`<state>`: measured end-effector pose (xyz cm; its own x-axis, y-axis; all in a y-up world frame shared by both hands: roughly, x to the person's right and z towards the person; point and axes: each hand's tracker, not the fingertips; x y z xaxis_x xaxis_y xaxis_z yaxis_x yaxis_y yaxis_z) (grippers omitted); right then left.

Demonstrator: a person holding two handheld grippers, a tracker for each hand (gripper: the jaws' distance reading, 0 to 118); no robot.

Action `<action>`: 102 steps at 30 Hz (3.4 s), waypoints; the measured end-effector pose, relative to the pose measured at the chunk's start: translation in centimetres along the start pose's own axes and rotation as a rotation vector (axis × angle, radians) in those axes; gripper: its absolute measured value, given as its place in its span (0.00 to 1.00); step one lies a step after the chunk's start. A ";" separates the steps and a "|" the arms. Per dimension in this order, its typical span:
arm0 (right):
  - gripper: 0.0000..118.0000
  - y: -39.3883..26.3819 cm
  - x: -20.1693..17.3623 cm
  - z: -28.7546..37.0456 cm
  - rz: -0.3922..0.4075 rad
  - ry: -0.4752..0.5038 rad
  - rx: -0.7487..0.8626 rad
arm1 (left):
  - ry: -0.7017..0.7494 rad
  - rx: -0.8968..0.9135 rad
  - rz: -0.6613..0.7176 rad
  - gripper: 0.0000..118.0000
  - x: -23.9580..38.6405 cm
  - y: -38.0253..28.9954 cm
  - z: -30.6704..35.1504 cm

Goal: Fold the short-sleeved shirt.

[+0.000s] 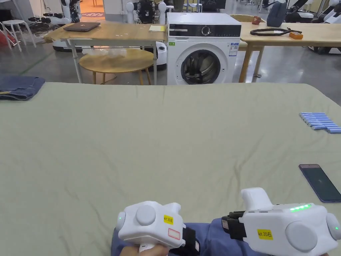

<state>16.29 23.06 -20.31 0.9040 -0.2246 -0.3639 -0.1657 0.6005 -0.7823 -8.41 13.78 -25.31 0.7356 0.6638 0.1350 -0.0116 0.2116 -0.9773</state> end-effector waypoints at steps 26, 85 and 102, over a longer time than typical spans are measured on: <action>0.00 0.5 -3.1 -1.0 0.056 0.053 -0.012 | -0.245 0.055 0.472 1.00 -17.9 -3.2 13.2; 0.00 0.1 -1.7 0.5 0.020 0.052 -0.002 | 0.028 0.053 -0.027 0.00 -2.6 -0.4 12.9; 0.00 -0.1 -3.3 -1.1 0.019 0.104 -0.004 | -0.051 -0.034 0.018 0.00 -2.3 -3.6 1.5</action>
<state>12.87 22.92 -19.56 0.8551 -0.2917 -0.4286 -0.1842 0.6019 -0.7770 -11.08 12.51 -21.89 0.7000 0.7032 0.1248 -0.0010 0.1757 -0.9844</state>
